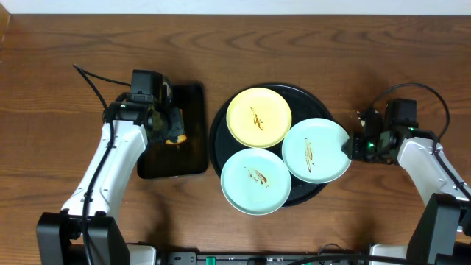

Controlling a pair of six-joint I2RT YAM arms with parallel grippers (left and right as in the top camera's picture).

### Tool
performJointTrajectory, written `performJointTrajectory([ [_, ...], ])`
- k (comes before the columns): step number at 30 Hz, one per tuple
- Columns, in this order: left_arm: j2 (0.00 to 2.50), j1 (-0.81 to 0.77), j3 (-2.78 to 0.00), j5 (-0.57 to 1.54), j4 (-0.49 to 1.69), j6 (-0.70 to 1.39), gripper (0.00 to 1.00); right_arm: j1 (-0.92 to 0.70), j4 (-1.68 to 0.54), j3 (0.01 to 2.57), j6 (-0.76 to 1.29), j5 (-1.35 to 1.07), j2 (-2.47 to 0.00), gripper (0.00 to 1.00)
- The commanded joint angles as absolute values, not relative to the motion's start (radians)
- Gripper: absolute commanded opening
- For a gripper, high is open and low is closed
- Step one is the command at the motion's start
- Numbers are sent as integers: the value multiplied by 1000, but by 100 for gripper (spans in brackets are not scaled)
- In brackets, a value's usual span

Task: Clean dirty plates on tray and stack at the side
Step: 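Grasp the green-orange sponge with the left gripper and lift it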

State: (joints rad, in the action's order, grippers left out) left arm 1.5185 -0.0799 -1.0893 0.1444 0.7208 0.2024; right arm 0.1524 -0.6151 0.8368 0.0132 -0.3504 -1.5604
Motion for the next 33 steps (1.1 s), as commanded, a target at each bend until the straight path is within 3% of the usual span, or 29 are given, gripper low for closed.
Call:
performJointTrajectory([
  [1, 1518, -81, -1104, 149, 704, 197, 7, 154, -613, 854, 2, -394, -1565, 14],
  [8, 1505, -81, -1104, 150, 622, 197, 7, 154, -613, 854, 2, -393, -1565, 1],
  [33, 1309, -80, -1104, 145, 494, 196, 7, 154, -620, 854, 2, -337, -1565, 1],
])
